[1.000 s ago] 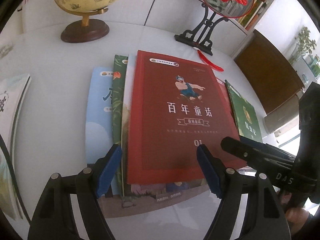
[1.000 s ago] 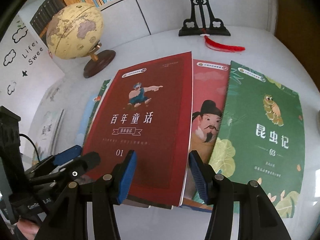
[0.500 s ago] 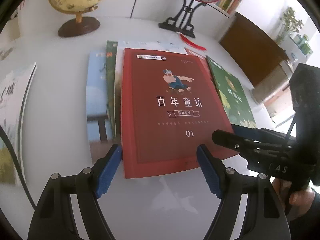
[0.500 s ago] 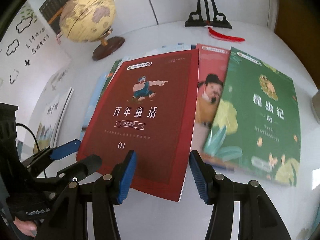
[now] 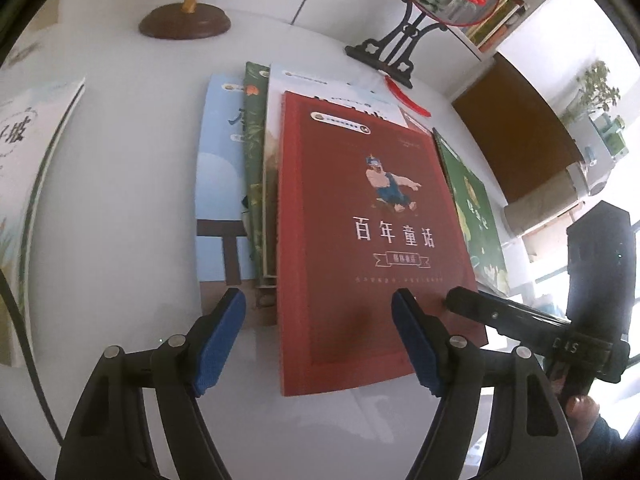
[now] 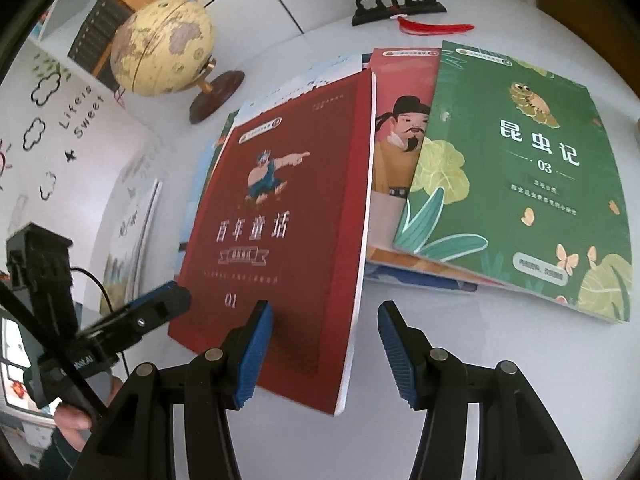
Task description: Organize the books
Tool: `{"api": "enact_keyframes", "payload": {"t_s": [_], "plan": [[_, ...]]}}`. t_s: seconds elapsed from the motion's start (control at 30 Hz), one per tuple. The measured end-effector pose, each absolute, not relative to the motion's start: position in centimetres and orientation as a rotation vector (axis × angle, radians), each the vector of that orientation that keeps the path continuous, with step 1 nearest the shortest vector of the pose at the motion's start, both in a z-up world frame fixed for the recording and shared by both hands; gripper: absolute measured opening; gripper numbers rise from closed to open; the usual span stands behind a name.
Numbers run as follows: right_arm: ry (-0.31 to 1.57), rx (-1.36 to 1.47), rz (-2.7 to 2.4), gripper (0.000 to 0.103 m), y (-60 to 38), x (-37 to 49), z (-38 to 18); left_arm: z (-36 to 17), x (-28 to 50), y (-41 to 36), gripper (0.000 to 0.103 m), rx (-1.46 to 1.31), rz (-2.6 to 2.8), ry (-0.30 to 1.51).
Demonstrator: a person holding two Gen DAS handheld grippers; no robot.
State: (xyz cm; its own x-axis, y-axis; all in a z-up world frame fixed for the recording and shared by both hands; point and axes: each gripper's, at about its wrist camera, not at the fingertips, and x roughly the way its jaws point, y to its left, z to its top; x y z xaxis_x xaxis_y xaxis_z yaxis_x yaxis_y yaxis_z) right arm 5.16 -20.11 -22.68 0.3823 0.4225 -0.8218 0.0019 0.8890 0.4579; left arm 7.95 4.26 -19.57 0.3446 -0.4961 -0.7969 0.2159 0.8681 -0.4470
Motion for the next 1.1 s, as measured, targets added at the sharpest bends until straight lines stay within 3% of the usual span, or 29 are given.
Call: {"api": "enact_keyframes", "payload": {"t_s": [0.1,0.17,0.23,0.3,0.33,0.37,0.47,0.53,0.7,1.1], "plan": [[1.152,0.447,0.285,0.053,-19.9,5.6,-22.9,-19.6,7.9,3.8,0.072,-0.293,-0.489,1.135],[1.151,0.464,0.291,0.053,-19.8,5.7,-23.2,-19.7,7.8,3.4,0.062,-0.286,-0.5,1.139],[1.143,0.478,0.295,0.053,-19.5,5.7,-23.3,-19.7,7.7,3.2,0.062,-0.275,-0.496,1.137],[1.14,0.487,0.306,0.053,-19.2,5.7,-23.4,-19.5,7.4,3.0,0.054,-0.236,-0.465,1.129],[1.132,0.474,0.293,0.05,-18.9,5.5,-23.2,-19.5,7.4,3.1,0.043,-0.219,-0.455,1.127],[1.123,0.459,0.284,0.049,-18.8,5.3,-23.0,-19.4,7.3,3.3,0.039,-0.204,-0.454,1.122],[1.093,0.412,0.28,0.036,-18.8,4.6,-21.9,-18.7,6.8,4.3,0.028,-0.218,-0.476,1.118],[1.077,0.396,0.293,0.03,-18.9,4.1,-21.1,-17.7,6.2,4.5,0.028,-0.229,-0.507,1.101],[1.06,0.304,0.328,0.03,-17.2,2.5,-19.4,-15.2,4.1,3.6,0.028,-0.195,-0.589,1.034],[1.036,0.276,0.231,0.03,-17.0,0.7,-19.7,-16.1,3.2,2.0,0.028,-0.025,-0.577,1.016]]}}
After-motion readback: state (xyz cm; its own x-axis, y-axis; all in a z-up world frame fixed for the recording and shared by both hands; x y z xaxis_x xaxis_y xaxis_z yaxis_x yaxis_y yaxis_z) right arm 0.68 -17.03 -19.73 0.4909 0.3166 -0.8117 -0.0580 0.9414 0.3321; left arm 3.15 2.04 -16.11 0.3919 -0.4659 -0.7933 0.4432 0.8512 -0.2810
